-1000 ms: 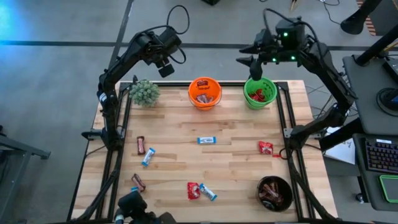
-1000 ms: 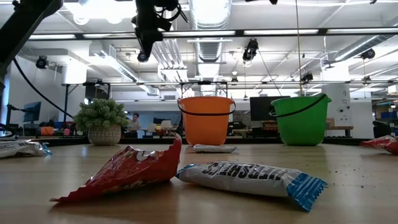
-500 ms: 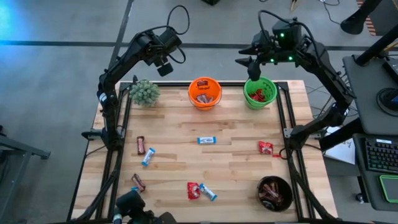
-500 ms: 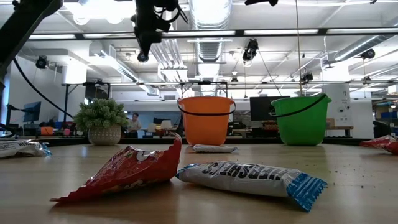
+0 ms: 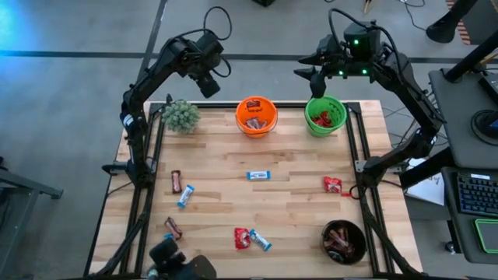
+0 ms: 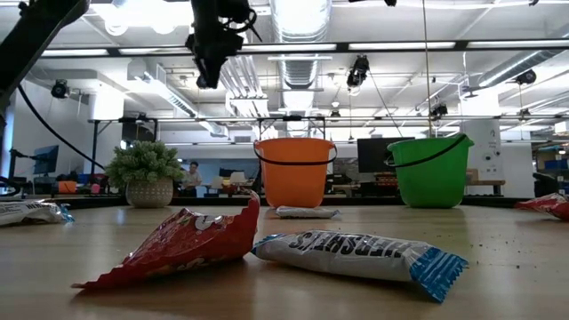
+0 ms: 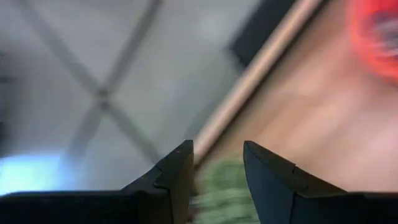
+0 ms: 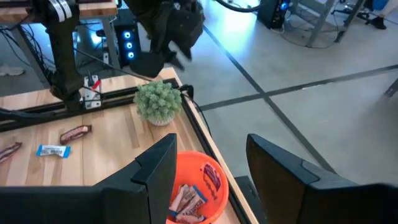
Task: Organize candy in baskets
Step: Put the white chocolate bar into the orange bucket
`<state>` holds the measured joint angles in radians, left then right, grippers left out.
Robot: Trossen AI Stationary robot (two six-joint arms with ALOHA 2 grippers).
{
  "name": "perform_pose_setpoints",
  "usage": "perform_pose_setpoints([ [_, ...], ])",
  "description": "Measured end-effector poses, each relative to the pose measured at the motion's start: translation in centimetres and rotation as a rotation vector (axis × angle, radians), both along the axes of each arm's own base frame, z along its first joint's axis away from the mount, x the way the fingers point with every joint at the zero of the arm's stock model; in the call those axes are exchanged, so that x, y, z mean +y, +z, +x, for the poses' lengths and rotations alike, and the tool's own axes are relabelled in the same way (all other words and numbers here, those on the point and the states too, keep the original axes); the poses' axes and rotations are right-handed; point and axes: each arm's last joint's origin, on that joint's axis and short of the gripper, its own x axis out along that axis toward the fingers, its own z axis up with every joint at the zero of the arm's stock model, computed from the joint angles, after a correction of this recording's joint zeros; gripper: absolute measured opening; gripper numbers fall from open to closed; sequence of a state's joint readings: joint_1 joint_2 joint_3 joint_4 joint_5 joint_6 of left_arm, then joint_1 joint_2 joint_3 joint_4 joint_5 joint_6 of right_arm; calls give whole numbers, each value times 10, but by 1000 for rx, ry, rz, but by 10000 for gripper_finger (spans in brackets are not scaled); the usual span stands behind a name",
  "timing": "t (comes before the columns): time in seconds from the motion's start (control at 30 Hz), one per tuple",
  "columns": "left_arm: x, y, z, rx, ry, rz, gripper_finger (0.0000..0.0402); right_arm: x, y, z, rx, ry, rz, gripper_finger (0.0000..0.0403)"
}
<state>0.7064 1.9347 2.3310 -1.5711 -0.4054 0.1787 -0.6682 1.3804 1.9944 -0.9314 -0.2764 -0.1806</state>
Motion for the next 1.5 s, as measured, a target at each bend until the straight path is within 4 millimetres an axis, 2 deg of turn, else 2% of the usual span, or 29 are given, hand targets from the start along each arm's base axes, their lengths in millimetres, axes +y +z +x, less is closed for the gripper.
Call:
perform_pose_setpoints([
  [0.13,-2,-1,2,-150,-20,-147,124,1,2,-1,-7,0,-5,185],
  [0.5,-3,-8,5,-161,21,-179,186,1,2,-1,-8,-2,-1,185],
  [0.7,-9,-30,6,-141,35,-305,184,1,-1,-2,20,0,15,185],
  [0.93,-41,-58,-7,-40,26,-417,163,2,-6,-3,58,-6,36,185],
  [1.1,-73,-70,-19,-41,50,-521,159,2,-6,-3,58,-6,37,185],
  [1.3,-109,-84,-30,4,68,-558,159,2,-6,-3,56,-11,47,185],
  [1.5,-135,-99,-39,32,103,-600,159,3,-6,-3,50,-21,75,185],
])
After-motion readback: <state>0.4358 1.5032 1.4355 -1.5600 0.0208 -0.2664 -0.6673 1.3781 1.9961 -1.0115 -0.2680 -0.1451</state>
